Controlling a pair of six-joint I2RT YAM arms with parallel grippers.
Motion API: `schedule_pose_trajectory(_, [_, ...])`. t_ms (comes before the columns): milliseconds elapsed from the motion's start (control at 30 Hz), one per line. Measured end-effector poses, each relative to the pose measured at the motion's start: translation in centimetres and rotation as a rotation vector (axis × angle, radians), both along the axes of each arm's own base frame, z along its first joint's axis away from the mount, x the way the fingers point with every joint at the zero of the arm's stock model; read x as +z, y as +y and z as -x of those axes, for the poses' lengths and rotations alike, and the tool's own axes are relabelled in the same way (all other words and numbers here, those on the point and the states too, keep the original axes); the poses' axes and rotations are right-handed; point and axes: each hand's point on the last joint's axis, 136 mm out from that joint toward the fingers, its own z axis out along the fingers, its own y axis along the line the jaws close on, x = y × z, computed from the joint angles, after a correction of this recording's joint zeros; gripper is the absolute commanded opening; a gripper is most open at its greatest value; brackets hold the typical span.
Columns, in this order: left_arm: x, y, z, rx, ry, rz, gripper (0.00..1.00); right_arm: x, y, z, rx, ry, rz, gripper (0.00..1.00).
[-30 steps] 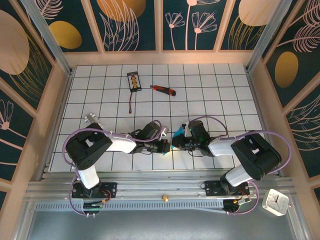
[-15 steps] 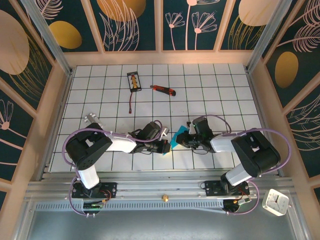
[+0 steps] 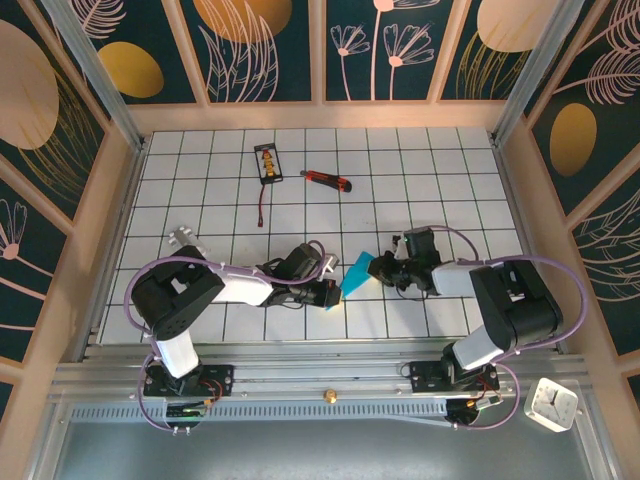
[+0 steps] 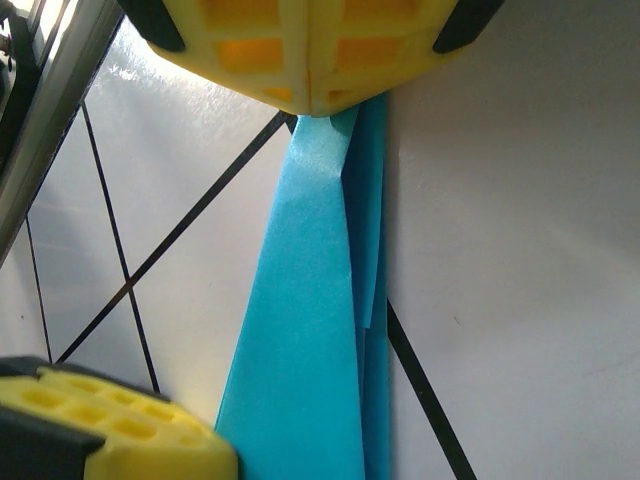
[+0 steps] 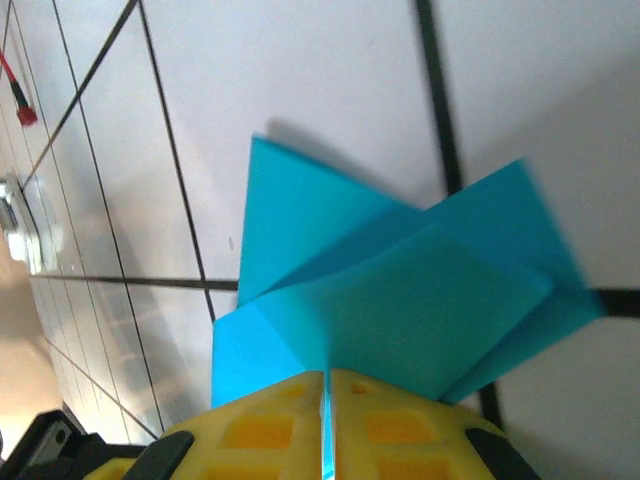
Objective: Fold a paper plane with a square sheet of paper (pick it up from the middle)
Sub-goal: Fold the wing for the fifth time at the center of the table.
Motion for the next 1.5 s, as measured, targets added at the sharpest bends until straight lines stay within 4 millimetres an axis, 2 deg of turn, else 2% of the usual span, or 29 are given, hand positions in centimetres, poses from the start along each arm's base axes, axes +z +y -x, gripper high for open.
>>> schedule_pose_trajectory(300, [0.1,0.0,0.0,0.000,0.000,0.001,0.00,0.1,-4.3,-3.1,-0.127,0.000,0.026,0.12])
schedule_pose_trajectory(400, [0.1,0.0,0.0,0.000,0.002,-0.001,0.00,0.6,-5.1,-3.4,-0.138,-0.035,0.072,0.13])
schedule_pose_trajectory(467, [0.1,0.0,0.0,0.000,0.004,-0.003,0.00,2.1,-4.5,-3.4,-0.123,-0.091,0.089,0.13])
schedule_pose_trajectory(600, [0.1,0.0,0.0,0.003,0.011,-0.010,0.00,6.4,-0.8,-2.2,-0.027,-0.245,0.065,0.13])
schedule_pose_trajectory(667, [0.1,0.0,0.0,0.004,0.013,-0.013,0.00,7.0,1.0,-1.2,0.019,-0.277,0.048,0.13])
schedule_pose_trajectory(733, [0.1,0.0,0.0,0.004,0.015,-0.016,0.00,6.3,2.1,-0.3,0.046,-0.263,0.050,0.13])
schedule_pose_trajectory(867, [0.1,0.0,-0.1,0.005,0.020,-0.023,0.00,3.6,3.5,1.4,0.091,-0.191,0.072,0.13])
schedule_pose_trajectory(1067, [0.1,0.0,0.0,0.005,0.021,-0.025,0.00,0.0,2.8,1.6,0.078,-0.101,0.131,0.11])
schedule_pose_trajectory(1267, [0.1,0.4,0.0,0.013,0.015,-0.033,0.00,-0.2,2.7,1.3,0.071,-0.073,0.110,0.10])
schedule_pose_trajectory(1500, [0.1,1.6,1.0,0.007,0.015,-0.045,0.00,-0.3,2.7,1.2,0.066,-0.046,0.103,0.10])
